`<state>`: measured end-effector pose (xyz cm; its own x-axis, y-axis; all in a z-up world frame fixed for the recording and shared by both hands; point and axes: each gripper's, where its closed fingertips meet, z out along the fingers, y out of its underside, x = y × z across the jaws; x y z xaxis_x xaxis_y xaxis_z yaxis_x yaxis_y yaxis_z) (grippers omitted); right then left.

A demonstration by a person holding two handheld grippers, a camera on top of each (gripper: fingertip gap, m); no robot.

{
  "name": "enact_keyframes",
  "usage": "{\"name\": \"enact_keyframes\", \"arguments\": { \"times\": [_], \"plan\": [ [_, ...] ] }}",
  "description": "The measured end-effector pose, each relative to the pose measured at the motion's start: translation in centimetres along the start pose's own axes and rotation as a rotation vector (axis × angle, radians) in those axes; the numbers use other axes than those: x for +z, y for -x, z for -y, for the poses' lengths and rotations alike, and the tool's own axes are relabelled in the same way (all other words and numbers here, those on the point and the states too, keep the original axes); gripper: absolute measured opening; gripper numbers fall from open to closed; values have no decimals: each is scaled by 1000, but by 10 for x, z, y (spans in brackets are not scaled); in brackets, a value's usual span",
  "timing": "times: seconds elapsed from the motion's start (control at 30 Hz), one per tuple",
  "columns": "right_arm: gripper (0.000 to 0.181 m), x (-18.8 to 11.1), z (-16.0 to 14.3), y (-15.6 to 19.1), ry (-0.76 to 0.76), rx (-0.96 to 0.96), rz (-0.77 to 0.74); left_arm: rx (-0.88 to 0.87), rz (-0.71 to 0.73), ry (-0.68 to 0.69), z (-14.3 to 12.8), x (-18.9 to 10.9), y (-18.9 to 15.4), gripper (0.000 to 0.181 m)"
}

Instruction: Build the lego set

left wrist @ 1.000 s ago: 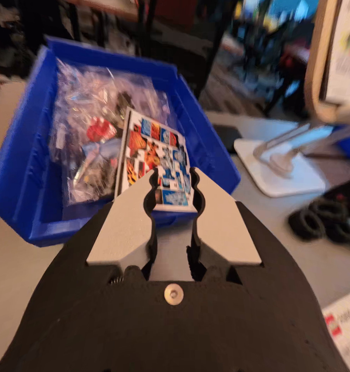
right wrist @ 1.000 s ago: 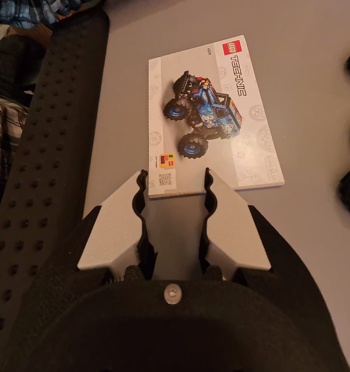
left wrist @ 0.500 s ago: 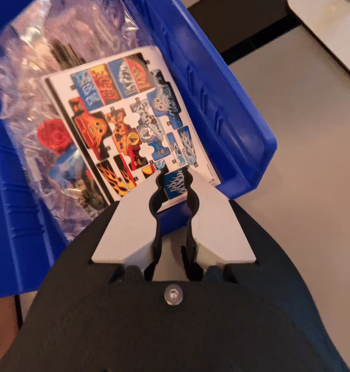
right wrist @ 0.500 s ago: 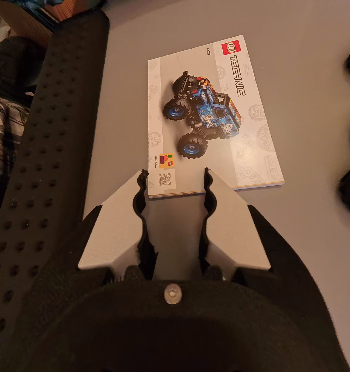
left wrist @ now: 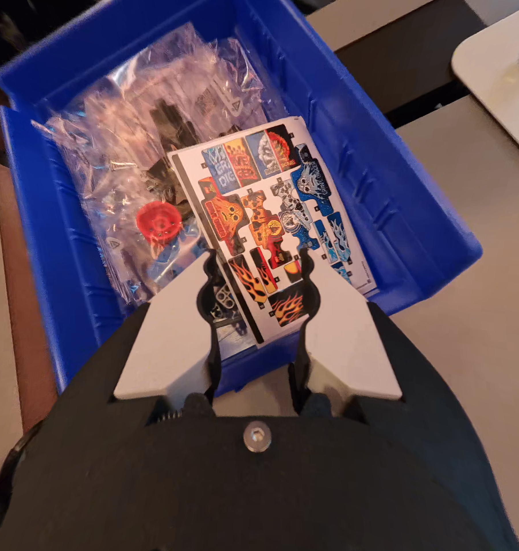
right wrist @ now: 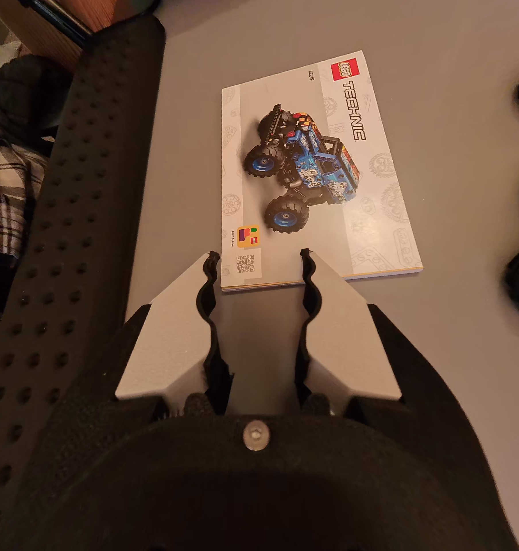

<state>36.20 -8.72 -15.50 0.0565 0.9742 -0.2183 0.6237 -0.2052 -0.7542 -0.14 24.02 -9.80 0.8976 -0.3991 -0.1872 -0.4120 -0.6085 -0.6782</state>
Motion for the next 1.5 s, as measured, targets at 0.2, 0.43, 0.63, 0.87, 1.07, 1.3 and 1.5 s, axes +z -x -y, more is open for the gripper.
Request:
{"name": "enact_keyframes", "arguments": {
  "times": [0.2,0.43,0.63,0.87,1.07,1.3,1.5],
  "plan": [
    [55,0,0,-1,-4,5,0,91,72,56,4,17,12,46],
    [55,-1,1,-2,-16,25,6,26,113,73,21,35,32,45],
    [55,-2,2,-1,-22,25,15,73,193,21,29,29,40,48],
    [56,-4,6,-1,-50,16,11,167,342,-54,25,-5,48,69],
    [56,-5,8,-2,-59,8,-3,185,379,-81,21,-28,41,82],
    [56,-6,10,-7,-74,0,-39,132,306,-142,19,-52,20,54],
    [59,-16,14,-38,-71,12,-226,163,-33,-249,25,-87,-80,33]
  ]
}}
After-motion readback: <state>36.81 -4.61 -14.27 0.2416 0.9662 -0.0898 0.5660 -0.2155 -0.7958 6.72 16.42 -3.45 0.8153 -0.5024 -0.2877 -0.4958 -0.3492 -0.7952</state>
